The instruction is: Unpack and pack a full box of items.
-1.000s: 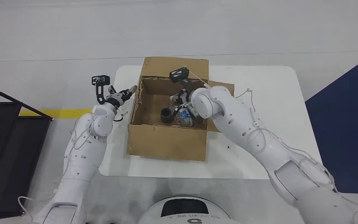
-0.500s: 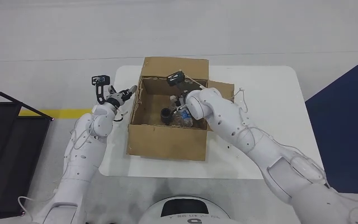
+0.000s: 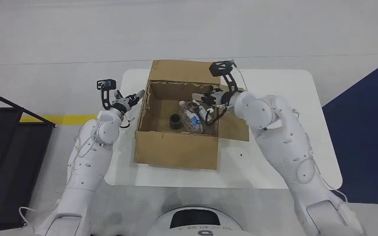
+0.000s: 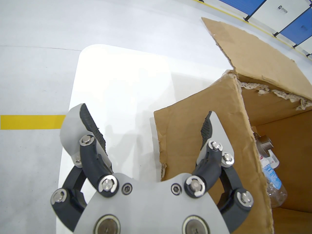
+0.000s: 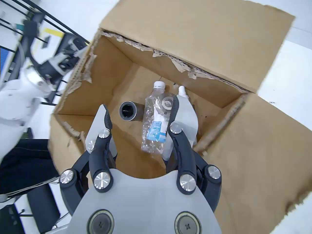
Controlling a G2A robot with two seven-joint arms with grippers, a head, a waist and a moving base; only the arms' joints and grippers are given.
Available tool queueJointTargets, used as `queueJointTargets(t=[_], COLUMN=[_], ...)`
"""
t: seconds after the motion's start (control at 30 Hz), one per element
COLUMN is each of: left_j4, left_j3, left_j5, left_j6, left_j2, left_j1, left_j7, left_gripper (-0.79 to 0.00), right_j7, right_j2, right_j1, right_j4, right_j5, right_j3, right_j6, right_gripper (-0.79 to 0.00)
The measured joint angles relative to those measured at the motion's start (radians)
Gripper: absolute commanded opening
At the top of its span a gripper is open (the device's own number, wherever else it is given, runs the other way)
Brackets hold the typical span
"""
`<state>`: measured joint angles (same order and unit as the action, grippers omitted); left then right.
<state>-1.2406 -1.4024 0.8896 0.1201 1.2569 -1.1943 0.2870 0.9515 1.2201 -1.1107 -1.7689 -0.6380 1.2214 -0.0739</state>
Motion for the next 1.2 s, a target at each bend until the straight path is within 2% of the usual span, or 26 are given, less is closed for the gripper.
queueJointTargets(t=[0.1, 0.17, 0.27, 0.33, 0.47, 0.57, 0.73, 0.93, 1.2], left_j4=[0.000, 0.000, 0.000, 0.000, 0.000, 0.000, 0.000, 0.000, 0.000], left_j3=[0.000, 0.000, 0.000, 0.000, 0.000, 0.000, 0.000, 0.000, 0.000], left_j5=[0.000, 0.000, 0.000, 0.000, 0.000, 0.000, 0.000, 0.000, 0.000], left_j6=[0.000, 0.000, 0.000, 0.000, 0.000, 0.000, 0.000, 0.000, 0.000], left_j2=[0.000, 0.000, 0.000, 0.000, 0.000, 0.000, 0.000, 0.000, 0.000], left_j1=[0.000, 0.000, 0.000, 0.000, 0.000, 0.000, 0.000, 0.000, 0.000], left_j7=[0.000, 0.000, 0.000, 0.000, 0.000, 0.000, 0.000, 0.000, 0.000], left_gripper=[0.000, 0.000, 0.000, 0.000, 0.000, 0.000, 0.000, 0.000, 0.000], right_j7=[0.018, 0.034, 0.047, 0.060, 0.119, 0.118, 0.169, 0.284, 0.549], right_j2=[-0.026, -0.037, -0.047, -0.049, -0.054, -0.056, -0.052, -0.056, -0.065], right_j1=[-0.122, -0.179, -0.207, -0.199, -0.133, -0.083, -0.032, 0.035, 0.114], right_j4=[-0.067, -0.056, 0.015, 0.081, 0.267, 0.373, 0.444, 0.529, 0.669], right_j5=[0.134, 0.231, 0.323, 0.374, 0.470, 0.426, 0.426, 0.562, 0.892], right_j3=[0.208, 0.328, 0.439, 0.468, 0.462, 0.413, 0.326, 0.311, 0.338], right_j6=[0.069, 0.104, 0.125, 0.118, 0.107, 0.094, 0.134, 0.203, 0.239], right_gripper=[-0.055, -0.028, 0.000, 0.000, 0.000, 0.000, 0.000, 0.000, 0.000])
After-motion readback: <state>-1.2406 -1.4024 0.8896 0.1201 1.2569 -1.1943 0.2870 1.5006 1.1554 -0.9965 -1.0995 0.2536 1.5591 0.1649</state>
